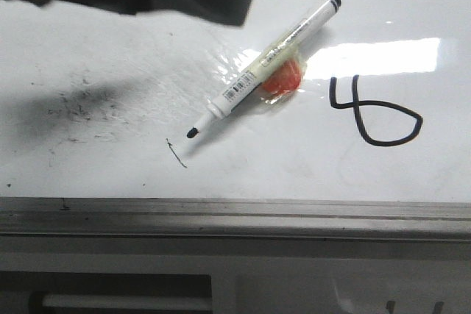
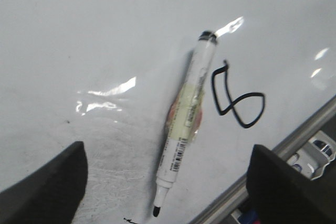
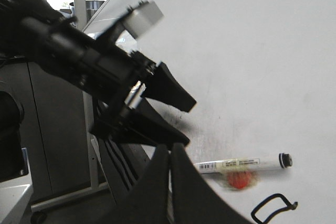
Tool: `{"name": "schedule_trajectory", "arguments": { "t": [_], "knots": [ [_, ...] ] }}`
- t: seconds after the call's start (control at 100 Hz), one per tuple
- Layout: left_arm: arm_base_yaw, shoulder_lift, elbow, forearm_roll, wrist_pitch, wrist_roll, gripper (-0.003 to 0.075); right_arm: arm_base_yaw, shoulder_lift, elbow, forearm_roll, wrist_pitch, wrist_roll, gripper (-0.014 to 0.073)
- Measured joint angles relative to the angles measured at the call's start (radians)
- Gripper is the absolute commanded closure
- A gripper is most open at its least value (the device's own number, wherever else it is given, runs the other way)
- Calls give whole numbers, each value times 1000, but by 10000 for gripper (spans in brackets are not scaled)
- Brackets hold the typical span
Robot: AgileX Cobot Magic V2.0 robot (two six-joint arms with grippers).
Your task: Write number 8 on whiteboard
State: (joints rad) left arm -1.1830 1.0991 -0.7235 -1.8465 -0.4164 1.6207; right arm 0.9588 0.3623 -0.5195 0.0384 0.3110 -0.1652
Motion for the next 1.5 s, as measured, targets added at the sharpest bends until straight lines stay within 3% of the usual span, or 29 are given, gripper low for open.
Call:
{"name": "schedule_trajectory", "arguments": {
  "t": [0.1, 0.27, 0.44, 0.6, 1.26, 1.4, 1.5],
  "knots": [
    [-68, -130, 56, -4, -81, 6, 375, 0, -33, 0, -38, 72, 0, 652],
    [-159, -405, 193, -14, -148, 7, 741, -18, -159, 0, -114, 203, 0, 652],
    [-211, -639, 297, -14, -90, 10, 741, -34, -310, 0, -170, 275, 0, 656],
    [-217, -737, 349, -14, -39, 11, 741, -34, -367, 0, -179, 294, 0, 658],
    [-217, -762, 375, -6, -42, 11, 741, -34, -371, 0, -183, 302, 0, 658],
    [-185, -788, 416, 54, -120, 11, 741, -34, -371, 0, -185, 302, 0, 658],
    [-109, -811, 456, 189, -127, -28, 741, -34, -371, 0, -185, 302, 0, 658]
  ]
}}
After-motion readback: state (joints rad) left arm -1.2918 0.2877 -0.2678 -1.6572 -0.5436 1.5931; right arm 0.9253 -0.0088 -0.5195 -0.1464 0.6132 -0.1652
